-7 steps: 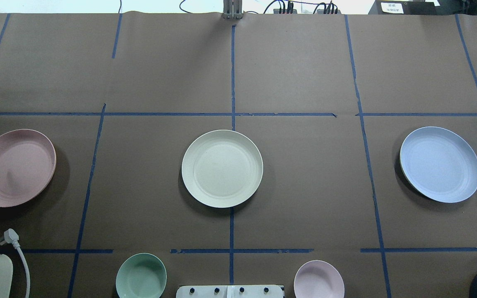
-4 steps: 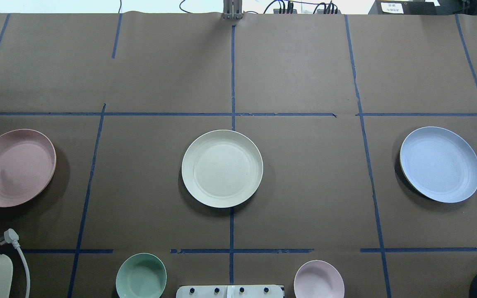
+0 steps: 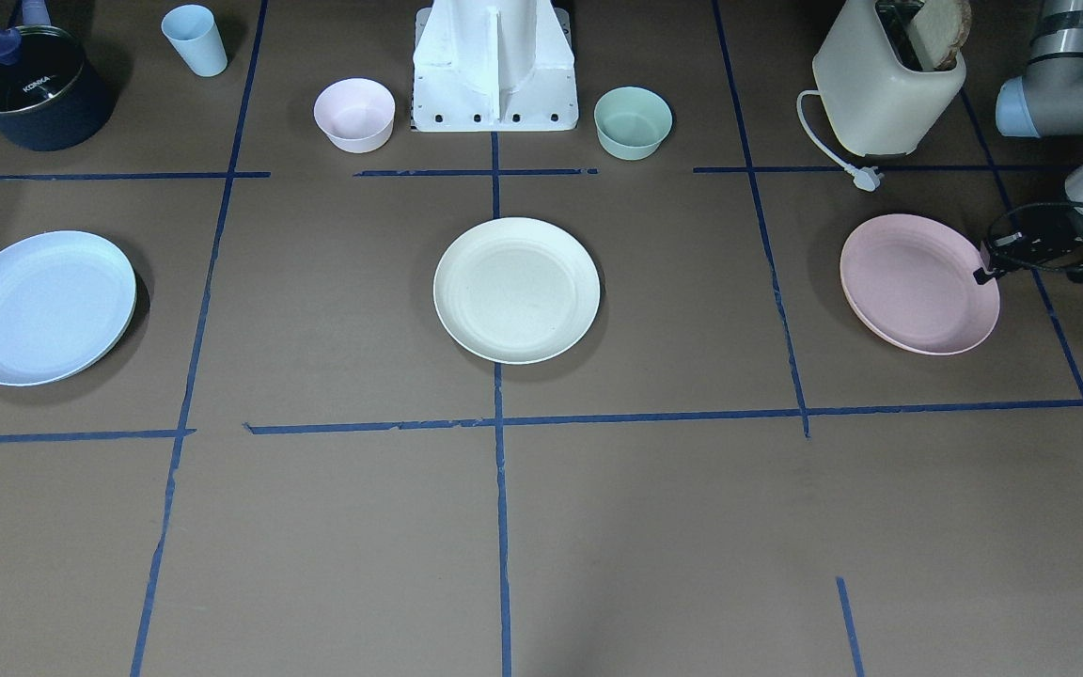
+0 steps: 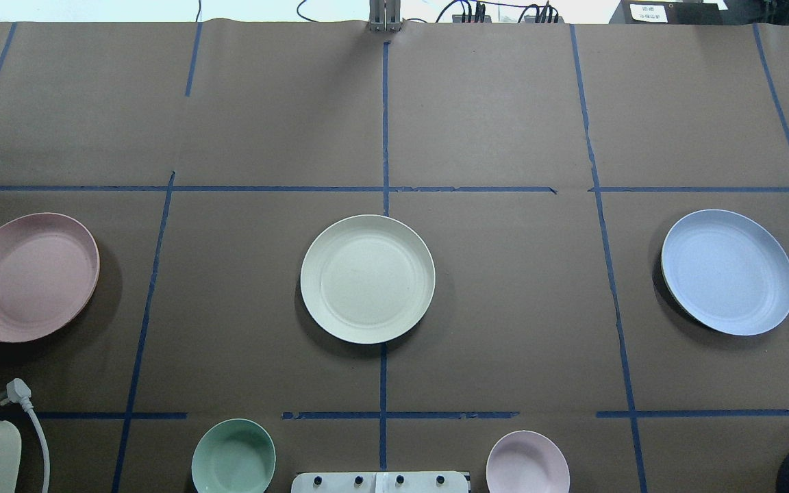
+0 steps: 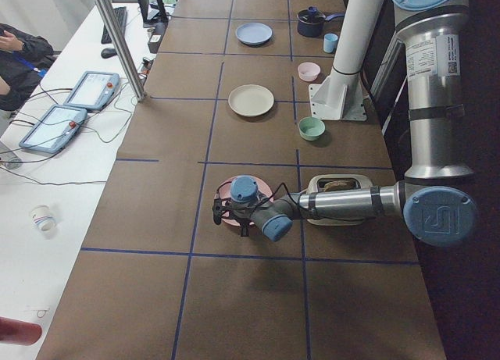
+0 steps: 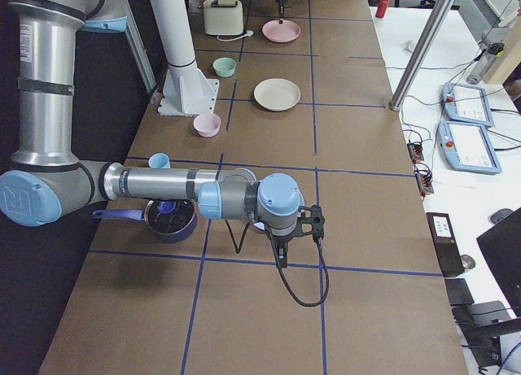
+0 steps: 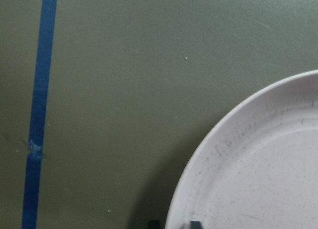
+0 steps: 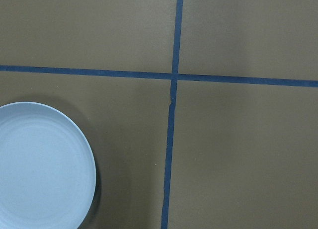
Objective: Stack three plates with pink and blue
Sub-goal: 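Reach the left gripper to the pink plate's rim and grasp it, then lift the pink plate with the left gripper and carry it over the cream plate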
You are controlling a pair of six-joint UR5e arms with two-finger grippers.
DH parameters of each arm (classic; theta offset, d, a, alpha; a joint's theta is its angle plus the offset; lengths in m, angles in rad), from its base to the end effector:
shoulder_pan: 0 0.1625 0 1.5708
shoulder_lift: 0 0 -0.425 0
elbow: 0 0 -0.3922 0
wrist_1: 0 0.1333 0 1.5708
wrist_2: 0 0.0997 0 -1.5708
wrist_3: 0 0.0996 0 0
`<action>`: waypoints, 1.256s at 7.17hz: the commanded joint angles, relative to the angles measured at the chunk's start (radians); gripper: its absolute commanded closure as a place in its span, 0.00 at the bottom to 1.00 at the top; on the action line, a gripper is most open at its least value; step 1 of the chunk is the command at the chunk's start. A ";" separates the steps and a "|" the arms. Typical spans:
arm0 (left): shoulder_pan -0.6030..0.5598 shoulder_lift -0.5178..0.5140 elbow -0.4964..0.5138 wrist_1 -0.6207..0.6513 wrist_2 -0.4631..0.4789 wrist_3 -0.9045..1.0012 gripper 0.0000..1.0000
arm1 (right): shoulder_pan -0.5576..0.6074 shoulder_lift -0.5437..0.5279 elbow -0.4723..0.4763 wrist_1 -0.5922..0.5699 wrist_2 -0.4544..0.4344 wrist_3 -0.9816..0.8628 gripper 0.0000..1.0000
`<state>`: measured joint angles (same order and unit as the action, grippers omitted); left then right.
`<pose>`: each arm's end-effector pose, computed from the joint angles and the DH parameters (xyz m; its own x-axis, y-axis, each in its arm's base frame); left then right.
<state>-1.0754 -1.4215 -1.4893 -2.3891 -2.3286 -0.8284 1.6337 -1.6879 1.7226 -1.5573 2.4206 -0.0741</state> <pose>0.1529 -0.4194 0.6774 0.6011 -0.0795 -0.7952 0.0699 0.9965 -0.0468 0.0863 -0.4405 0.6319 0.6639 -0.0684 0.7447 -0.0137 0.9945 0.1036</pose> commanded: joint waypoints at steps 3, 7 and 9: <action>-0.232 0.003 -0.074 0.016 -0.247 -0.011 1.00 | -0.003 0.024 -0.009 0.006 0.002 0.000 0.00; -0.084 -0.198 -0.286 0.242 -0.158 -0.400 1.00 | -0.092 0.028 -0.008 0.092 0.005 0.171 0.00; 0.129 -0.305 -0.367 0.243 0.013 -0.721 1.00 | -0.173 0.021 -0.011 0.234 -0.001 0.385 0.00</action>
<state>-1.0713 -1.6602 -1.8109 -2.1498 -2.4122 -1.3550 1.5076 -1.6632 1.7136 -1.4010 2.4227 0.1953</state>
